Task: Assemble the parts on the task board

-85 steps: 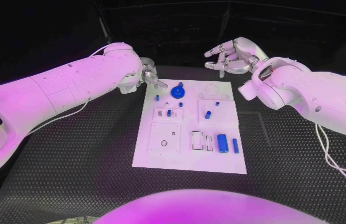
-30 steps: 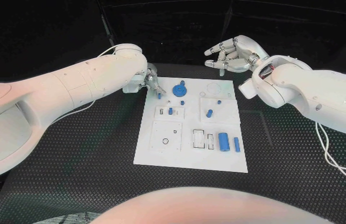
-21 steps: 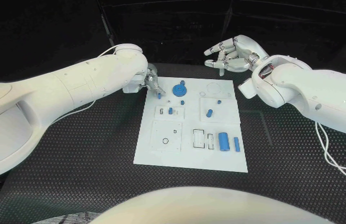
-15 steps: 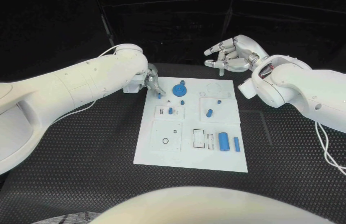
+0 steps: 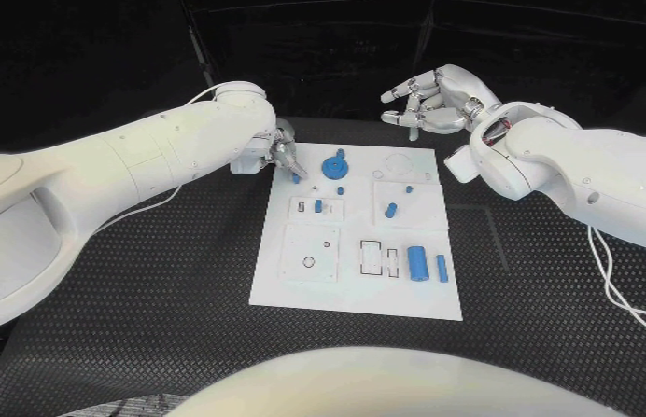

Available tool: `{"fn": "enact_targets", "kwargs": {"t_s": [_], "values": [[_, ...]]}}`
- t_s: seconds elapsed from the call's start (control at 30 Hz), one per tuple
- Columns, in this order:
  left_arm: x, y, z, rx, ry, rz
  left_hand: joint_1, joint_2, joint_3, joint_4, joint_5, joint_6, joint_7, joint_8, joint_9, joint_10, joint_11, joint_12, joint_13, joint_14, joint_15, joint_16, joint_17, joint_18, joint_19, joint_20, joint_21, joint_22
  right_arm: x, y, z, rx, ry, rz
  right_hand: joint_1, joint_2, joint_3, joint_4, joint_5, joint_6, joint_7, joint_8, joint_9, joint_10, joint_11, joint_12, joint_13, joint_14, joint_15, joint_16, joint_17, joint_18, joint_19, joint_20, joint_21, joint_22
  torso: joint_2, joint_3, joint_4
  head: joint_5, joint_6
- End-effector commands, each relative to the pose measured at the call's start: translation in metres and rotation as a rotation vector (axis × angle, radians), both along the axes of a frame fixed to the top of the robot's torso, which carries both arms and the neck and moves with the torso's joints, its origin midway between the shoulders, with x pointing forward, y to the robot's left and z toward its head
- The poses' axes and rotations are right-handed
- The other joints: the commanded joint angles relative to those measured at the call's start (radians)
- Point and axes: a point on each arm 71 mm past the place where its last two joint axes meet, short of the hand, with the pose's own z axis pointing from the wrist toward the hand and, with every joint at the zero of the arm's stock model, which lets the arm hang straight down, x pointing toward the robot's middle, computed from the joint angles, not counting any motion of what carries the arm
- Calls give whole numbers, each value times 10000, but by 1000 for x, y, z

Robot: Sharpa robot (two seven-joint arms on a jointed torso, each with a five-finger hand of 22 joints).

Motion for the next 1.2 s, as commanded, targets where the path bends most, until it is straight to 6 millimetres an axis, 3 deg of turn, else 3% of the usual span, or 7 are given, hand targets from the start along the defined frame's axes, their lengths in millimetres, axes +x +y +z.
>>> {"fn": "enact_targets", "kwargs": {"t_s": [0.03,0.17,0.57,0.87,1.2], "values": [[-1,-1,0,-397,128,207,636,174,447,-461,-66,-62,-42,-37,-30,-19,-63,-13,-35,1038,-22,31,2634,59,35,-57,-57,18,0,1,2,20,-76,117,-70,53,34,49,50,-63,-21,32,-7,8,-12,38,15,88,-74,-20,9,195,-19,-18,-57,-9,2,-4,-3,-6,-19],[-1,-1,0,-622,137,310,836,146,940,-709,-162,-95,10,-31,-62,-21,-21,-57,-75,1038,14,31,2634,52,31,-46,-67,27,0,1,1,18,-80,104,-70,53,34,49,50,-63,-21,32,-7,8,-12,38,15,88,-74,-20,9,195,-19,-18,-57,-9,4,-3,-5,2,-31],[-7,5,3,-1558,-150,777,691,-119,1815,-929,-205,-97,26,111,-37,35,-8,-58,-96,1038,33,31,2634,51,49,-18,-69,65,1,-1,1,6,-81,76,-70,53,34,49,50,-63,-21,32,-7,8,-12,38,15,88,-74,-20,9,195,-19,-18,-57,-9,-7,4,12,-1,-35],[-31,14,11,-2554,-561,993,199,-572,2920,-1076,-220,-109,-12,395,66,129,-47,-28,-102,1038,2,31,2634,35,124,-42,-27,166,1,-3,1,-18,-74,19,-70,53,34,49,50,-63,-21,32,-7,8,-12,38,15,88,-74,-20,9,195,-19,-18,-57,-9,-16,4,20,16,-5],[-57,19,8,-2542,-1250,736,5,-869,3472,-1217,-226,-129,-35,552,124,171,-68,-30,-126,1038,-15,31,2634,20,175,-60,12,239,2,-4,0,-33,-59,13,-70,53,34,49,50,-63,-21,32,-7,8,-12,38,15,88,-74,-20,9,195,-19,-18,-57,-9,-17,-4,8,80,31]]}}
